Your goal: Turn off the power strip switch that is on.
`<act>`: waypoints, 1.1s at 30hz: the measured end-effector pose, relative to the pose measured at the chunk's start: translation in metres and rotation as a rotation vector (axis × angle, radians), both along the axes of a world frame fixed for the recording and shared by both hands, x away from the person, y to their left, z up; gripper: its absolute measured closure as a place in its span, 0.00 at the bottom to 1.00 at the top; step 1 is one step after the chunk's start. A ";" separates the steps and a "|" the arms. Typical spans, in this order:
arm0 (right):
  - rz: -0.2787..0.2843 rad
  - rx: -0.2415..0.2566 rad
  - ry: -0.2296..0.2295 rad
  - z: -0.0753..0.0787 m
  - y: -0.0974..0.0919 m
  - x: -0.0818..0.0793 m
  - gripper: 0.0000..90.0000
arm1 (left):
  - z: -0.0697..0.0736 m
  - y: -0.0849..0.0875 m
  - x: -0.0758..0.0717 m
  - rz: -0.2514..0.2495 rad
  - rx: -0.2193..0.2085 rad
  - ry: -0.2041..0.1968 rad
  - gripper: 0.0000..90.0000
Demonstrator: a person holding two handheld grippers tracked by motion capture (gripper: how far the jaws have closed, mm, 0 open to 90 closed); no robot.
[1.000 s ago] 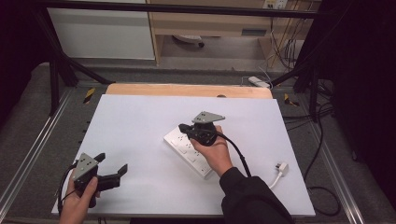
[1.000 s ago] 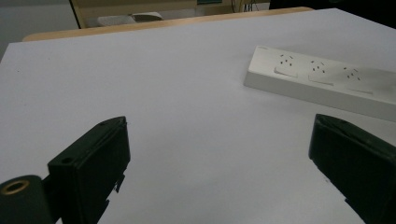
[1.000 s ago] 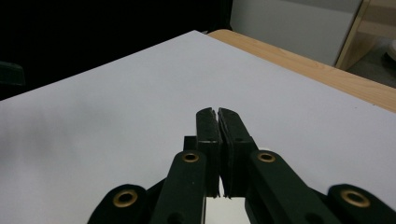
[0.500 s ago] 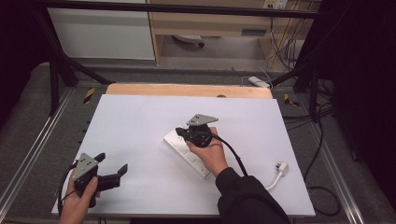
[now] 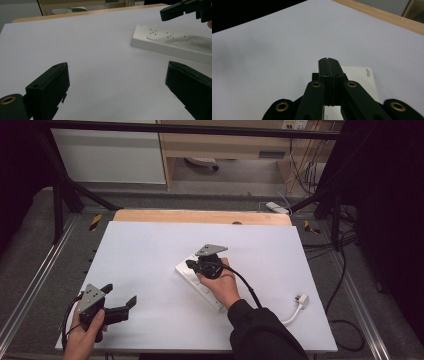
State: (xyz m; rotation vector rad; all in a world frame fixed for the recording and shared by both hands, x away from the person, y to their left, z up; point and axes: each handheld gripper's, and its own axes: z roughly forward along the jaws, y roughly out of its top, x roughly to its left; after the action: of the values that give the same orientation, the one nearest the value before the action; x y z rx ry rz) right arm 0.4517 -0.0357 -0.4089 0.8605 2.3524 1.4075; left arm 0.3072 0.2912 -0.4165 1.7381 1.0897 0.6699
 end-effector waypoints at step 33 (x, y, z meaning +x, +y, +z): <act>0.018 -0.067 0.056 -0.015 0.014 0.004 1.00 | 0.000 0.000 0.000 -0.002 0.004 -0.002 0.06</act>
State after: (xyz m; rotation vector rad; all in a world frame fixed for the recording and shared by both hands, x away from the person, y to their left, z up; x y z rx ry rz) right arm 0.4559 -0.0219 -0.4242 0.8738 2.4394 1.3198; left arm 0.3073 0.2914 -0.4164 1.7409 1.0851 0.6727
